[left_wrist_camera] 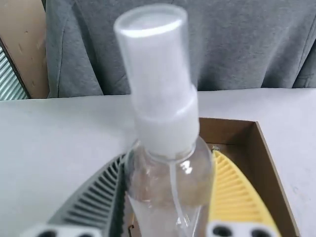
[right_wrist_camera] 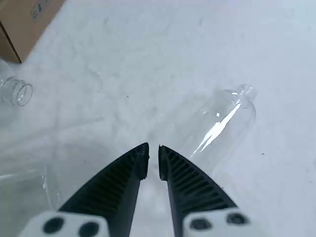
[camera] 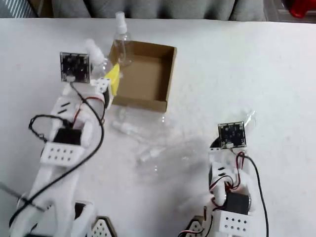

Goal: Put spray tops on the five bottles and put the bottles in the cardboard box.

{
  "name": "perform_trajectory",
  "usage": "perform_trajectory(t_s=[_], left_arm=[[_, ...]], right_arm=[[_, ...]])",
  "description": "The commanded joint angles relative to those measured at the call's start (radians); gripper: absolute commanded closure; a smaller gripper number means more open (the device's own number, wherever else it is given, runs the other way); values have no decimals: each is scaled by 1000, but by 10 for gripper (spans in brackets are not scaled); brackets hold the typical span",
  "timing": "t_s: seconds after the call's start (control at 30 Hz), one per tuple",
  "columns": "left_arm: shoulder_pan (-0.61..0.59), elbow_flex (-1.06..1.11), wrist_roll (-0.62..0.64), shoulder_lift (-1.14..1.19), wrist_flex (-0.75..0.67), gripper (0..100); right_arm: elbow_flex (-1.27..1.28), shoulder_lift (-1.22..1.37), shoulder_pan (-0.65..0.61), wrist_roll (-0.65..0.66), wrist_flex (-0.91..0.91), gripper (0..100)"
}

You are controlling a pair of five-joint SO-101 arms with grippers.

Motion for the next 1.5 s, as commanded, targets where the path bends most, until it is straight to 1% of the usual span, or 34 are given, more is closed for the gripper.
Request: perform_trajectory(t_s=[0.0, 0.1, 0.23, 0.37, 0.67, 1.1, 1.47], left_arm=[[1, -69, -6, 94, -152, 980], [1, -75, -6, 186, -230, 980], [2, -77, -9, 266, -348, 980], [16, -77, -11, 298, -413, 980], [97, -115, -11, 320, -419, 980], [77, -347, -8, 591, -419, 980], [25, -411, -8, 702, -422, 980]], right_arm=[[11, 5, -35, 17, 53, 981], [11, 5, -61, 18, 73, 981], [11, 5, -58, 18, 77, 981], [11, 5, -54, 18, 77, 981], [11, 5, -54, 18, 77, 982], [11, 7, -53, 18, 77, 982], [11, 7, -53, 18, 94, 982]])
